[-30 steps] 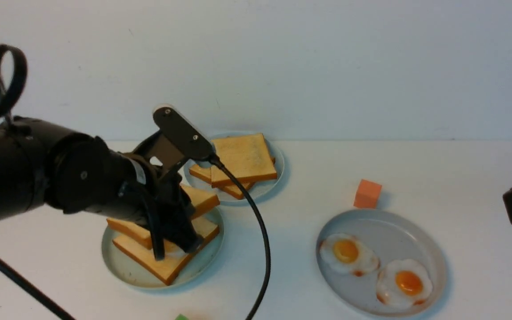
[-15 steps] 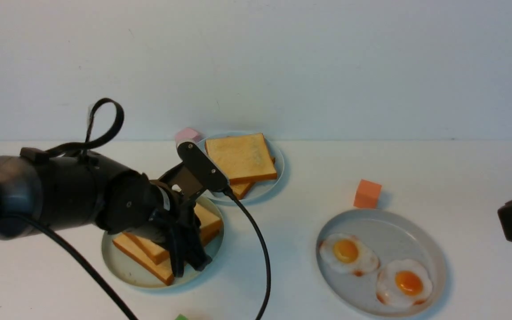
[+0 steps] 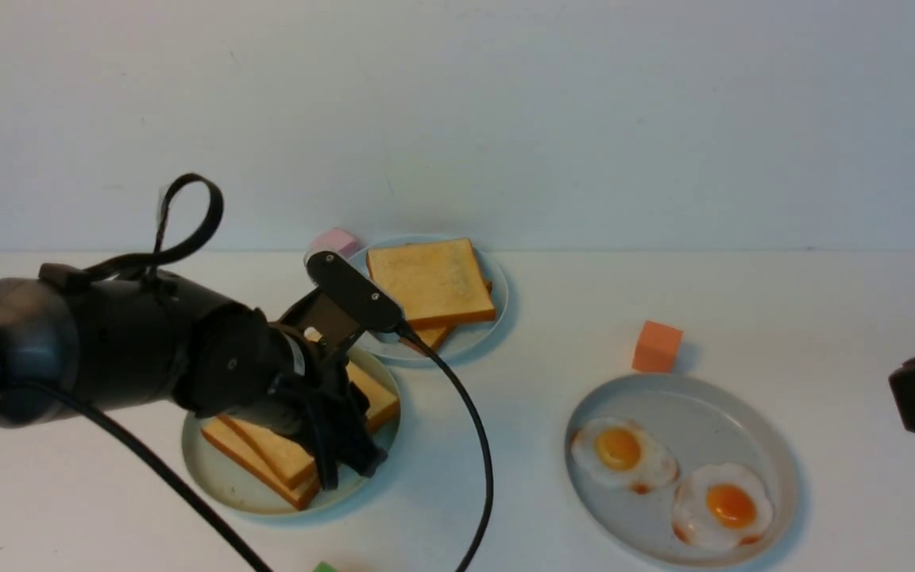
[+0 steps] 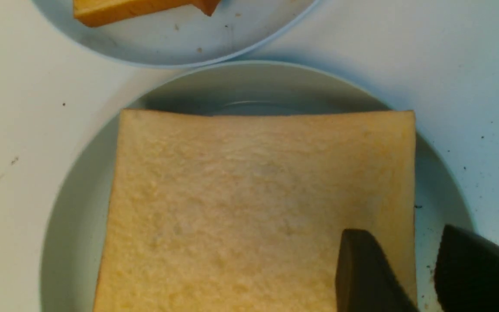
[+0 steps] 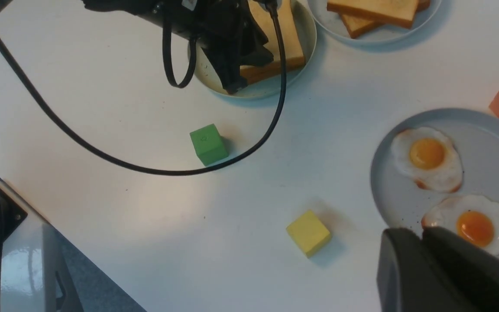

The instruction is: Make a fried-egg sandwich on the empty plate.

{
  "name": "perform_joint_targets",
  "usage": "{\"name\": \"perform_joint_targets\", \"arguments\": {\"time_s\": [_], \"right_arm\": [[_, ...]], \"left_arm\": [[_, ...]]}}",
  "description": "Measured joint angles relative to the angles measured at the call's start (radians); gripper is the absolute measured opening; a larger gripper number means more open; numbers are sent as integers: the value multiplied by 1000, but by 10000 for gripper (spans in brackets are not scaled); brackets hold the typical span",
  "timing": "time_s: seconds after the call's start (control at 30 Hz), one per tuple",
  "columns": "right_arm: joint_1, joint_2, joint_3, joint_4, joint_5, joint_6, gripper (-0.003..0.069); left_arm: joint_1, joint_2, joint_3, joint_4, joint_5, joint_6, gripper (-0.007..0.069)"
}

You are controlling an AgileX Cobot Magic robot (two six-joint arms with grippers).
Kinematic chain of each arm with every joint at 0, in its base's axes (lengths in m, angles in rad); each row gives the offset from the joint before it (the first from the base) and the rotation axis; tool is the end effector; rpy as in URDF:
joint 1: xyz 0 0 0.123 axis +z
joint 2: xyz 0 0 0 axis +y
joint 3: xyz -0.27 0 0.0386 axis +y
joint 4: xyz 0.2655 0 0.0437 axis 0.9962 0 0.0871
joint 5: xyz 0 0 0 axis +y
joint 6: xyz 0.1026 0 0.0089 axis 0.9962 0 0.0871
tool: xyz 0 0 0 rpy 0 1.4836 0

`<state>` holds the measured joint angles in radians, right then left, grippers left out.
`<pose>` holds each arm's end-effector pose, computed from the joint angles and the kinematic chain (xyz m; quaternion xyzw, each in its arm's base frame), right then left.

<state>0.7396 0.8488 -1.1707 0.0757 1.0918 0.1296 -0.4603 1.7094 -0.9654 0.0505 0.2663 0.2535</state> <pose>0.1197 0.1186 0.4118 -0.2697 0.8611 0.2151 0.3735 0.3254 -0.1598 0.1553 0.3508 0.8807 -0.0189 0.3179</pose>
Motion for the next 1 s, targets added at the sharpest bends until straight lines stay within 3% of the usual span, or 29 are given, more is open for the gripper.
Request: {"name": "perform_joint_targets", "arguments": {"time_s": [0.13,0.27,0.37,0.47,0.53,0.83,1.0], "right_arm": [[0,0,0,0,0,-1,87],[0,0,0,0,0,-1,87],[0,0,0,0,2,-1,92],[0,0,0,0,24,-1,95],[0,0,0,0,42,-1,95],[0,0,0,-2,59,-2,47],[0,0,0,-3,51,-2,-6]], "left_arm": [[0,-46,0,-1,43,-57,365],[0,-176,0,-37,70,-125,368],[0,-407,2,-109,90,-183,256],[0,-679,44,-150,91,-197,68],[0,-832,103,-178,91,-199,-14],[0,-1494,582,-293,-7,-207,-13],[0,-1653,729,-297,-28,-216,-13]]}}
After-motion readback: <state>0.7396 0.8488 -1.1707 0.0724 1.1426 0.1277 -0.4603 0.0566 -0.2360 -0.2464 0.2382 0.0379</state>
